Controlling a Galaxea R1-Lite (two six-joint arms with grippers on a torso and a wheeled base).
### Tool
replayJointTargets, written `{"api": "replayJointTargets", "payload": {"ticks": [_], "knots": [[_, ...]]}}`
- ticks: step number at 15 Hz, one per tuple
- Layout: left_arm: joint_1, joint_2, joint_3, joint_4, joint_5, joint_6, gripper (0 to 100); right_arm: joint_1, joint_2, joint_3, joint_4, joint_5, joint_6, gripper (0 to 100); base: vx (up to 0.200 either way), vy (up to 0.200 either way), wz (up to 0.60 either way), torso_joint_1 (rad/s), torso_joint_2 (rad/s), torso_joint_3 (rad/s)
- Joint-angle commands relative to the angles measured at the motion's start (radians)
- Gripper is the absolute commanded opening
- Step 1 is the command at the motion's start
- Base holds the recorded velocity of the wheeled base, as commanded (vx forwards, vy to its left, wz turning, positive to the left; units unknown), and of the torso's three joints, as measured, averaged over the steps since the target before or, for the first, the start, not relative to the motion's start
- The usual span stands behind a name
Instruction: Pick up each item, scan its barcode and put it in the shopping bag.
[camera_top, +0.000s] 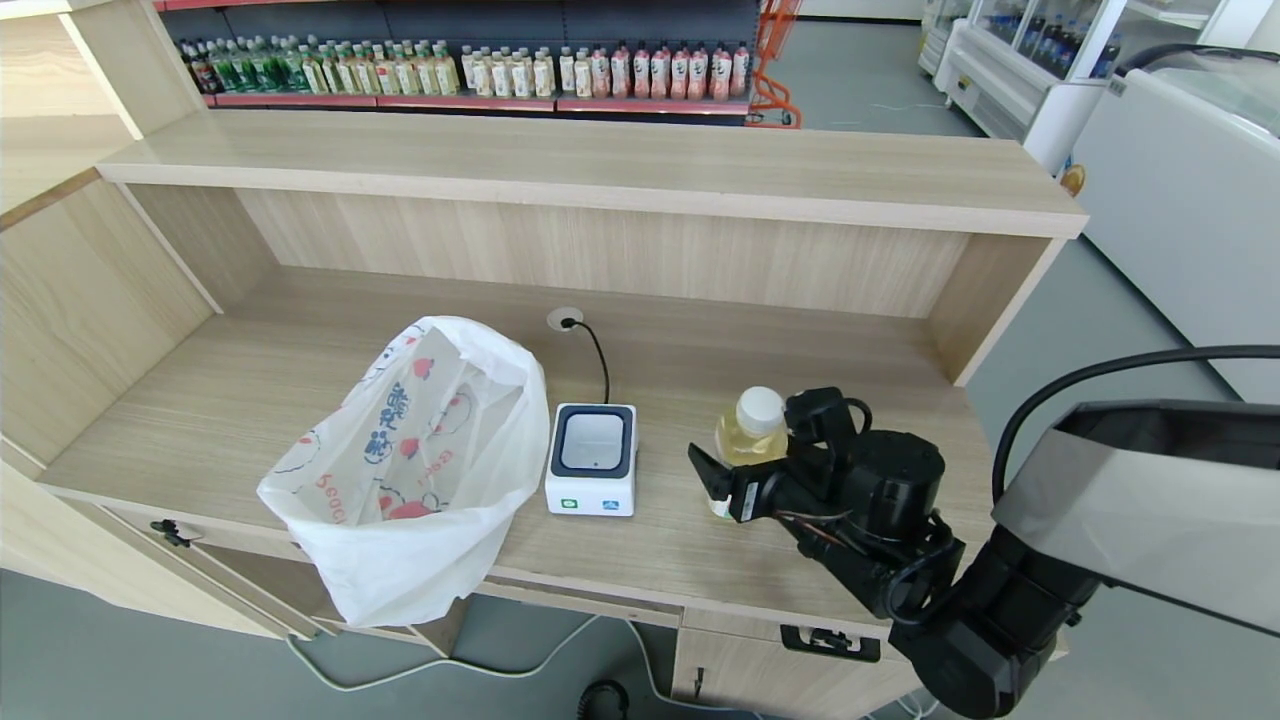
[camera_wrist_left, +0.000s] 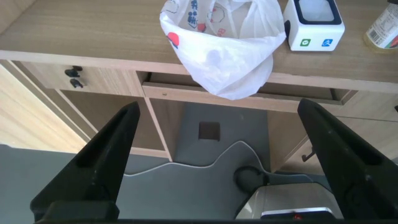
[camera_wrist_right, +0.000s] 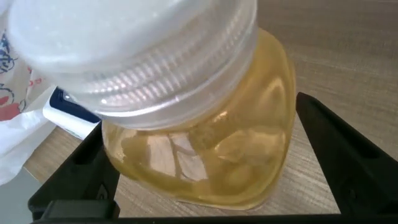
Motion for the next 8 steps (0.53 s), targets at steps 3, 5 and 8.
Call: {"api": "replayJointTargets", "payload": {"ticks": [3,5,8], "knots": [[0.0,0.0,0.0,0.0,0.0,0.0,100,-0.001,0.038,-0.042,-0.008,0.001,-0.012,100,0.0,0.0,0.0,0.0,0.0,0.0],[0.0,0.0,0.0,0.0,0.0,0.0,100,-0.003,0.055,-0.062,-0.004,0.003,-0.013,100,0.0,0.0,0.0,0.0,0.0,0.0],[0.0,0.0,0.0,0.001,0.0,0.0,100,-0.004,0.063,-0.08,-0.003,0.022,-0.025,0,0.0,0.0,0.0,0.0,0.0,0.0]]}}
